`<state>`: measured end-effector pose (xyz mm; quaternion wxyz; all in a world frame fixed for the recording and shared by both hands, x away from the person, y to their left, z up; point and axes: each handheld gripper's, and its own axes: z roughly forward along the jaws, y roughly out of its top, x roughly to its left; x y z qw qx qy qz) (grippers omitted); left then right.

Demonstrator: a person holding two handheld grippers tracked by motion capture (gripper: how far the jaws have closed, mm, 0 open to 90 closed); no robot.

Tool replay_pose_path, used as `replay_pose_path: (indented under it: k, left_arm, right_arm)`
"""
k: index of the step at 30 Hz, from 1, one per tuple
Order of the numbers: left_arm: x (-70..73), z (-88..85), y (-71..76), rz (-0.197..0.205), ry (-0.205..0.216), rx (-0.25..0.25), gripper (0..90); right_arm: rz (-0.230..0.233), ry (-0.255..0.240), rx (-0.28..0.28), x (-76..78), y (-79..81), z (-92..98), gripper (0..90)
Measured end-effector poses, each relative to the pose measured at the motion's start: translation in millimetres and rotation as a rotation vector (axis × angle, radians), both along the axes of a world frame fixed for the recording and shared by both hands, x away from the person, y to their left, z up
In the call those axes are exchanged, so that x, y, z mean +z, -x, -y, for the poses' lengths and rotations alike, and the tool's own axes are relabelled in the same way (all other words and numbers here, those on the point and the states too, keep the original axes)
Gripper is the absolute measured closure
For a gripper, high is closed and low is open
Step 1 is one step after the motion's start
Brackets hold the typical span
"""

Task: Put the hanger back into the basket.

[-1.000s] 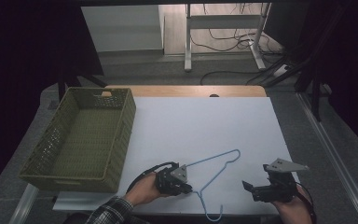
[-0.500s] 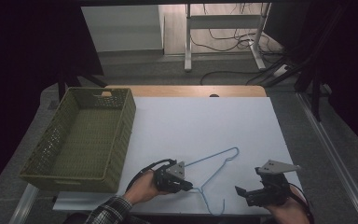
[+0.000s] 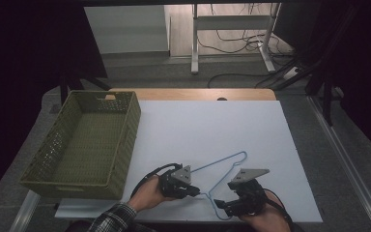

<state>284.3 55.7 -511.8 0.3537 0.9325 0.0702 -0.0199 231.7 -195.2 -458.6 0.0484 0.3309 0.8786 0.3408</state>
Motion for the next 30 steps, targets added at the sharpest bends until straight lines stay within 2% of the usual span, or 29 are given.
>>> replay_pose_path:
  k: [6, 10, 13, 17, 19, 23, 26, 30]
  left_arm:
    - [1.1, 0.0, 0.0, 0.000, 0.005, 0.003, 86.6]
    - [1.5, 0.0, 0.2, 0.000, 0.012, 0.006, 86.6]
    - [2.1, -0.5, -0.1, 0.000, 0.015, 0.008, 86.6]
    - [2.5, -1.1, -0.4, 0.000, 0.016, 0.007, 86.6]
    - [2.6, -1.7, -0.9, -0.008, 0.020, 0.007, 86.6]
    - [2.4, -2.2, -1.5, -0.011, 0.026, 0.007, 86.6]
    - [3.0, -2.5, -1.9, -0.013, 0.027, 0.006, 86.6]
    - [3.7, -3.0, -2.3, -0.015, 0.028, 0.006, 86.6]
  right_arm:
    - [-0.017, 0.009, 0.045, -5.3, 0.9, -15.4, 35.0]
    - [-0.022, 0.035, 0.067, -9.0, 2.0, -22.6, 38.7]
    - [-0.012, 0.050, 0.064, -8.8, 1.2, -20.9, 40.0]
    - [-0.015, 0.023, 0.063, -3.1, 3.2, -14.4, 42.6]
    - [0.000, 0.020, 0.082, 1.8, 11.9, -9.4, 45.6]
    - [-0.016, 0.030, 0.111, 4.0, 27.1, -0.8, 50.0]
    - [-0.024, 0.059, 0.147, -0.7, 36.1, -1.1, 54.8]
    - [-0.006, 0.111, 0.179, -7.9, 36.5, -5.6, 64.3]
